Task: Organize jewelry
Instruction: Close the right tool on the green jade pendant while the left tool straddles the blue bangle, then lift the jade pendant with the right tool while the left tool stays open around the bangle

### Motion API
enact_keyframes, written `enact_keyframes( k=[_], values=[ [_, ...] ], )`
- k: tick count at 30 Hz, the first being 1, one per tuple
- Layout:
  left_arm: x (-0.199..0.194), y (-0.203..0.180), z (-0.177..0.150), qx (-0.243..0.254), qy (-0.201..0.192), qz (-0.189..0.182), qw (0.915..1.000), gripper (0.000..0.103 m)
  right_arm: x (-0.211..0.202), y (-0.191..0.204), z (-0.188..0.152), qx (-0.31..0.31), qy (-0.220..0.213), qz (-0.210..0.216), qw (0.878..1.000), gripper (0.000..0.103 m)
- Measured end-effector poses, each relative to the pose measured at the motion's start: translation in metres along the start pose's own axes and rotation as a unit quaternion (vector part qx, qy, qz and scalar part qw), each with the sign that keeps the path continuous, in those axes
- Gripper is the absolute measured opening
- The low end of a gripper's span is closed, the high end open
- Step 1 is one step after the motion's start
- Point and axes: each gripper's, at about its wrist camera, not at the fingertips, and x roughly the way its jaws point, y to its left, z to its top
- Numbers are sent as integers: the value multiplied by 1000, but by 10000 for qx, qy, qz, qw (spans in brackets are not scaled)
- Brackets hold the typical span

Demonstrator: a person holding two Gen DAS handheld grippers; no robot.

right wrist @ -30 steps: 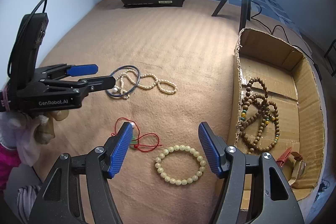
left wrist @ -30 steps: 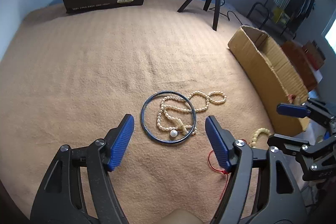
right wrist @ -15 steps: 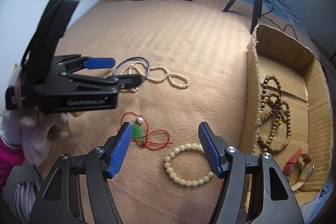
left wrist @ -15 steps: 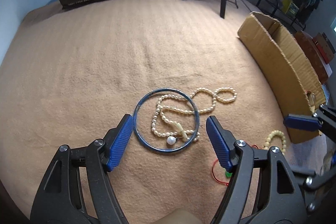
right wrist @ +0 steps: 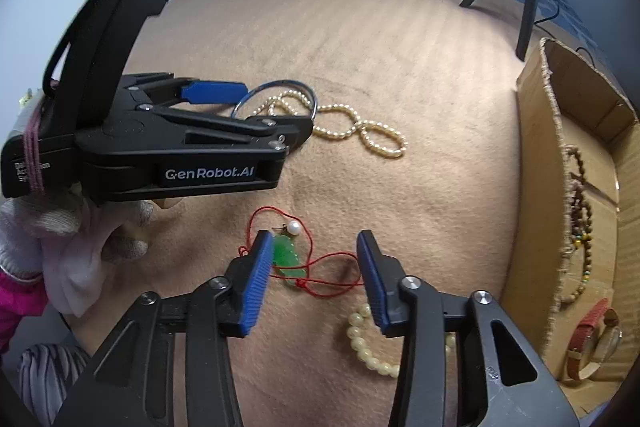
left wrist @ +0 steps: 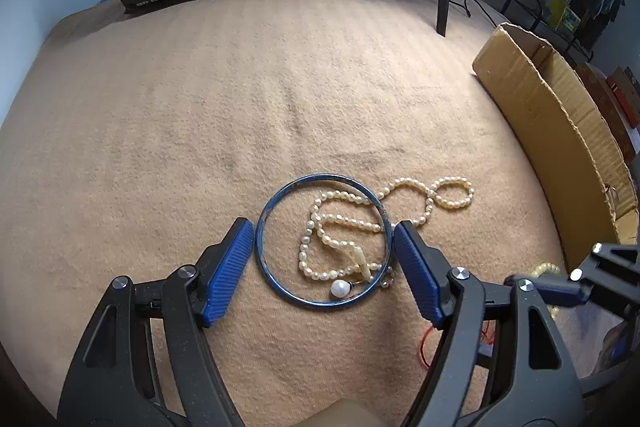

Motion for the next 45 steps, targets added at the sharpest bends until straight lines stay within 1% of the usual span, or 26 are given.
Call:
enact_keyframes(
  k=[10, 22, 25, 26, 29, 34, 37, 40, 42, 45],
  values=[
    [0, 1, -1, -1, -72, -30, 10000, 75, 8, 4, 2, -18, 20, 16, 10000, 30],
    [-2, 1, -5, 48, -112, -87, 9999, 74, -4, 13, -6, -74, -161, -74, 9998, 27],
    [-2, 2, -5, 51, -118, -107, 9999, 74, -7, 14, -5, -48, -230, 9, 9997, 19],
    [-2, 2, -5, 57, -121, -112, 9998, 74, -6, 15, -5, -67, -232, 38, 9997, 19],
    [-3, 2, -5, 40, -124, -120, 9998, 74, -3, 19, -6, -122, -185, 46, 9997, 16],
    [-2, 3, -5, 30, -126, -135, 9998, 74, 4, 21, -3, -107, -120, -18, 9999, 15],
    [-3, 3, -5, 30, -135, -147, 9998, 74, 8, 23, -1, -155, -72, -48, 9998, 13],
    [-3, 3, -5, 29, -140, -146, 9998, 74, 11, 23, 0, -167, -56, -88, 9998, 12],
    [-3, 3, -5, 28, -139, -150, 9998, 74, 12, 24, 1, -152, -53, -92, 9998, 8],
    [-4, 3, -5, 15, -147, -173, 9997, 73, 11, 25, 1, -153, -68, -88, 9998, 8]
  ],
)
